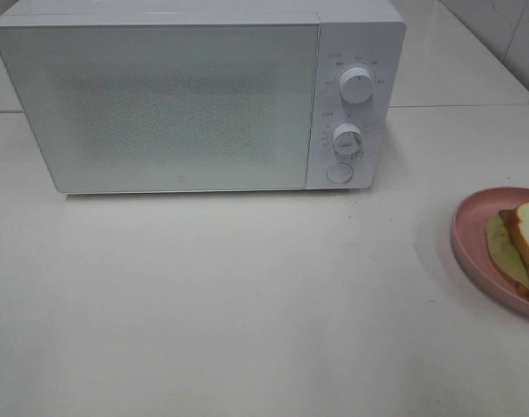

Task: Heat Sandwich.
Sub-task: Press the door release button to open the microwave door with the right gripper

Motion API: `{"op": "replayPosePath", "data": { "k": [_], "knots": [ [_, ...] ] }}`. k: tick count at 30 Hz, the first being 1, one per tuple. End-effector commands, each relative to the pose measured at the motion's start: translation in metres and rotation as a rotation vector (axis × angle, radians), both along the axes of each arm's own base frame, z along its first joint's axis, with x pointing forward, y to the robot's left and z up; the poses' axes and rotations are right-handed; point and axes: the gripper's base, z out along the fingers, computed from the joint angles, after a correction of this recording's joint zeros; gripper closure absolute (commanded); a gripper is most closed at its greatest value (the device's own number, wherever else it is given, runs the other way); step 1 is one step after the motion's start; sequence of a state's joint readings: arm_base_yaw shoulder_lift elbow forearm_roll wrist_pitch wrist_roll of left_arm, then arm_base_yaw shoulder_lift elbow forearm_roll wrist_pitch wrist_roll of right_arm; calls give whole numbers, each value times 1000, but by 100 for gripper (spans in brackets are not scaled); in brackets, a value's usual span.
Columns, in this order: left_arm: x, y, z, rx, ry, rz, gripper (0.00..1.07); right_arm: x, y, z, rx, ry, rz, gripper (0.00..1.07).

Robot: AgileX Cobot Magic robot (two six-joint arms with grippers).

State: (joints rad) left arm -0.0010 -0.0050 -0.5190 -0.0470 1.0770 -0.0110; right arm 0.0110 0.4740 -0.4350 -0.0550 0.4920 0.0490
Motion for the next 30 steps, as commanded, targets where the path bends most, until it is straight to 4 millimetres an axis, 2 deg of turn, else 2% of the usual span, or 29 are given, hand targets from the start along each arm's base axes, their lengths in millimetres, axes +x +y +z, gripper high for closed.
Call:
{"op": "replayPosePath", "data": {
  "k": [1, 7, 11, 21, 25, 30],
  "knots": [
    [-3, 0, 0, -9, -26, 3, 9, 12, 1, -6, 1, -22, 7, 32],
    [-3, 0, 0, -9, -26, 3, 9, 29, 2, -16, 2, -38, 15, 32],
    [-3, 0, 0, -9, -26, 3, 9, 50, 3, -25, 3, -49, 22, 32],
    [-3, 0, 0, -9, -26, 3, 9, 77, 4, -32, 7, -102, 32, 32],
    [-3, 0, 0, -9, -26, 3, 9, 95, 5, -37, 8, -170, 43, 32],
    [-3, 0, 0, -9, -26, 3, 9, 105, 6, -40, 11, -209, 48, 32]
  ]
}}
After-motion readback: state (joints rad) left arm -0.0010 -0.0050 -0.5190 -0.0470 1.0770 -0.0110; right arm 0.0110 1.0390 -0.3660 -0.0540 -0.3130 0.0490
